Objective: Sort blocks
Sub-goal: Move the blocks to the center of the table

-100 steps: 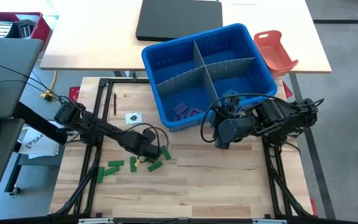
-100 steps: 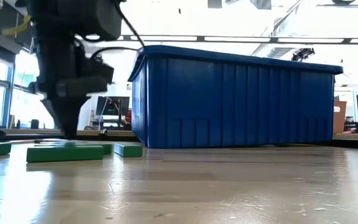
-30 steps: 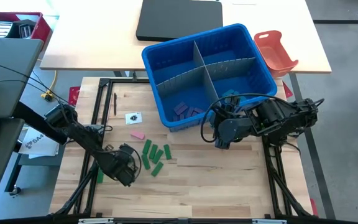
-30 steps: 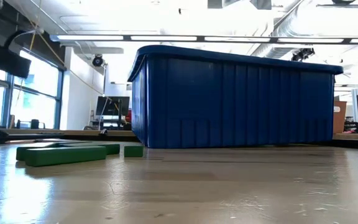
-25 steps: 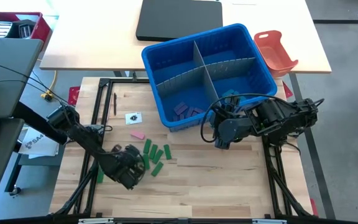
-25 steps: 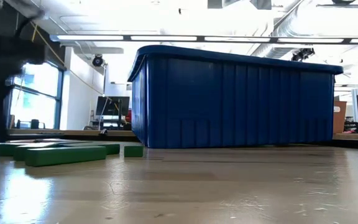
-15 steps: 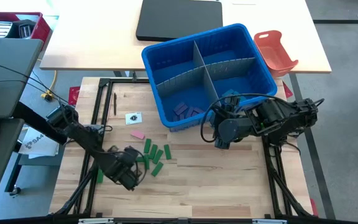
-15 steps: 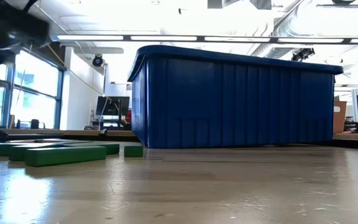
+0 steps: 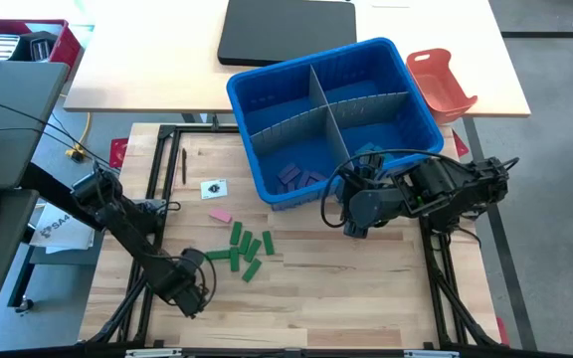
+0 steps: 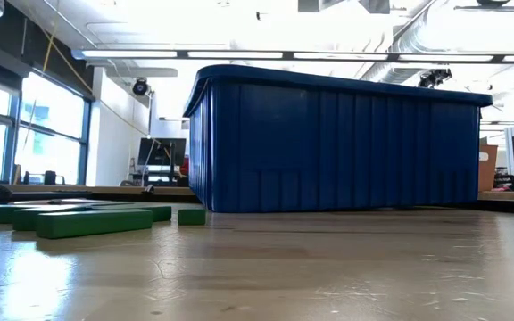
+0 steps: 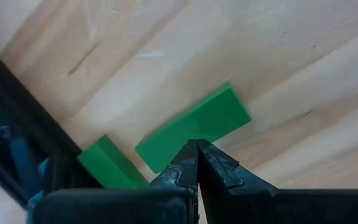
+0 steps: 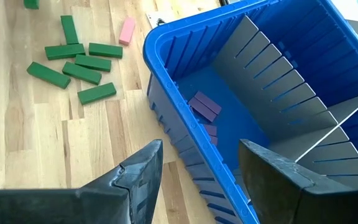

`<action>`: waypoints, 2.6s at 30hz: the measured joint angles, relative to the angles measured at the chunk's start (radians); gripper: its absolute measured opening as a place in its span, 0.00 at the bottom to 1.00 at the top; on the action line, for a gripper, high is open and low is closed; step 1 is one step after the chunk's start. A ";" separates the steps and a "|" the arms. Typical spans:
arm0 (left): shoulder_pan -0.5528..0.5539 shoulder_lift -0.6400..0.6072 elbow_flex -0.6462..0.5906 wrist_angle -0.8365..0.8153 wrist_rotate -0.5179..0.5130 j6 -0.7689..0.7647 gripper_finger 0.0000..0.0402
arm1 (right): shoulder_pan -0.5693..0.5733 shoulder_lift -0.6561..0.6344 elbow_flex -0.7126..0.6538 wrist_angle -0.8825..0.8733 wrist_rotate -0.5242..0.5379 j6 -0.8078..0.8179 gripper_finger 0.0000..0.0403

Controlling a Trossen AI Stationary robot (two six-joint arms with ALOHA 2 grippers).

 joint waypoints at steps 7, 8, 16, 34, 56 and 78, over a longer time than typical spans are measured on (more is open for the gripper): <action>-0.003 -0.007 -0.087 0.146 -0.017 0.002 0.00 | 0.000 0.000 0.000 0.000 0.000 0.002 0.51; -0.002 -0.005 -0.089 0.143 -0.031 0.000 0.00 | 0.000 0.000 0.000 0.000 0.000 0.002 0.51; 0.013 -0.006 0.022 0.128 -0.525 0.094 0.00 | 0.000 0.000 0.000 0.004 0.000 0.000 0.51; 0.018 -0.002 -0.105 -0.038 0.199 -0.020 0.00 | 0.000 0.000 0.000 0.007 0.000 -0.001 0.51; 0.026 -0.004 -0.113 0.211 -0.018 -0.058 0.00 | 0.000 0.000 0.000 0.007 0.000 -0.002 0.51; -0.021 -0.002 -0.104 0.021 0.325 -0.202 0.00 | 0.000 0.000 0.000 0.011 0.000 -0.001 0.51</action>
